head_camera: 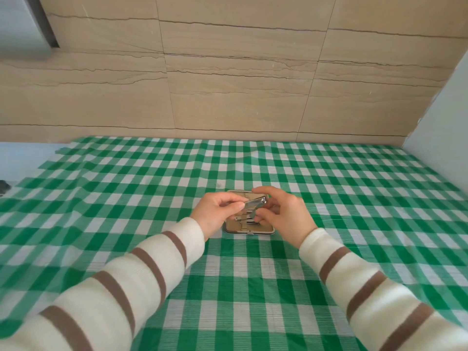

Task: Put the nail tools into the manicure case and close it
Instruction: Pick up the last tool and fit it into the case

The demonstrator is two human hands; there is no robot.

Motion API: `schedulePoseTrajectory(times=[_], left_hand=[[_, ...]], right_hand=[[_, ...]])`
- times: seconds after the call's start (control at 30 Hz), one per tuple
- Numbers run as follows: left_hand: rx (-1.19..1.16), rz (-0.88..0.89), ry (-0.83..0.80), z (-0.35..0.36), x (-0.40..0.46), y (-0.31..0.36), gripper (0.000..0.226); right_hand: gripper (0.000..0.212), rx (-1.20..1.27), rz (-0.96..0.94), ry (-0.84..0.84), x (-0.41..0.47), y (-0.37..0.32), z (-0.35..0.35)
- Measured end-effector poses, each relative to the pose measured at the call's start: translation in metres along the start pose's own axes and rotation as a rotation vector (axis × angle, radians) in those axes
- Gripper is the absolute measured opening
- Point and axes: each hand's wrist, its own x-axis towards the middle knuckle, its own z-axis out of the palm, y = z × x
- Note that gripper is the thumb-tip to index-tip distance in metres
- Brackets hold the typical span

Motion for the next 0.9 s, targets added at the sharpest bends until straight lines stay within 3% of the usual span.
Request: schedulePoseTrajectory(times=[0.27,0.63,0.9], left_hand=[[-0.206,-0.094,-0.081,0.0017,-0.0044,-0.0003,0.015],[-0.221,-0.059,-0.107,-0.0012,-0.0032,-0.0015,0.025],[0.183,0.123,-0.009,-0.0005,-0.0022,-0.0065,0.041]], right_hand=[[0.026,0.107,-0.004,-0.087,-0.0018,-0.0023,0.0009],[0.018,-0.033,-0.062,0.024,-0.0008,0.0018,0.0053],[0.022,0.016,-0.014,0.076,0.0008,0.0044,0.0051]])
